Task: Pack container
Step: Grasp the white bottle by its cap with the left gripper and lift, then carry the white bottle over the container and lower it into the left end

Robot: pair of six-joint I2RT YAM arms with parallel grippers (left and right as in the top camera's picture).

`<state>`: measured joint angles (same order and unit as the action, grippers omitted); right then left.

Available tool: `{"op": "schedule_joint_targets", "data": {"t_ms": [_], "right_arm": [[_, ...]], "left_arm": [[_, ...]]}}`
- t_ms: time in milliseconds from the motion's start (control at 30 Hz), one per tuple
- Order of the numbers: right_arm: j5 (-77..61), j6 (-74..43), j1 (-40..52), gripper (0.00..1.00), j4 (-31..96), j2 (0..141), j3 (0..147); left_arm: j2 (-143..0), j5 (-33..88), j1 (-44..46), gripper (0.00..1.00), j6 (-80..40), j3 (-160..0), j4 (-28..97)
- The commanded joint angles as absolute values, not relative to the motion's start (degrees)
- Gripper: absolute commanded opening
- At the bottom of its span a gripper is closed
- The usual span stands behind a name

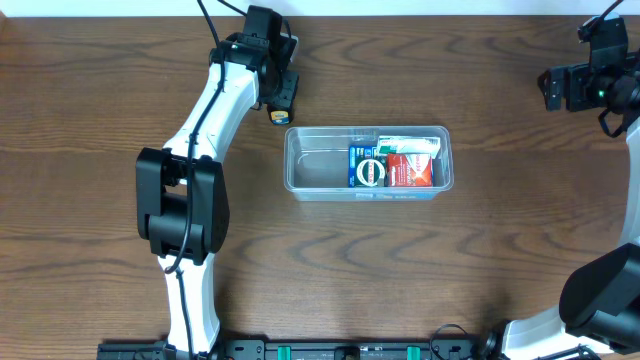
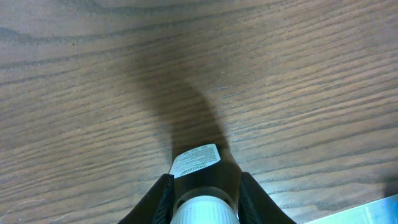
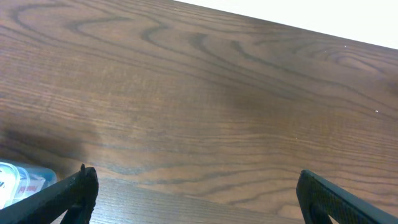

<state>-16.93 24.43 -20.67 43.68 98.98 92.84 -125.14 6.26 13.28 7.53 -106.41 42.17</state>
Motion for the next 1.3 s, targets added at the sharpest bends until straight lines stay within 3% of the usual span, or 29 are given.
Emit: {"op": "schedule_joint_targets", "data": {"t_ms": [0, 433, 833, 1267], "right_arm": [[-17.3, 23.8, -21.0, 0.99, 43.7, 99.4, 93.0], [-17.3, 23.8, -21.0, 0.99, 43.7, 99.4, 93.0], [-17.3, 23.8, -21.0, 0.99, 43.7, 99.4, 93.0], [-17.3, 23.8, -21.0, 0.99, 43.7, 99.4, 93.0]], "left_arm": [[-124.9, 6.6, 13.3, 0.27, 7.2, -106.0, 43.4], [-116.3, 3.0, 13.3, 0.27, 6.5, -106.1, 44.4], [-101.6, 3.4, 13.9, 0.26, -1.5, -106.1, 52.6], [-97.9, 8.8, 24.1, 0.26, -11.5, -106.0, 67.7]]}}
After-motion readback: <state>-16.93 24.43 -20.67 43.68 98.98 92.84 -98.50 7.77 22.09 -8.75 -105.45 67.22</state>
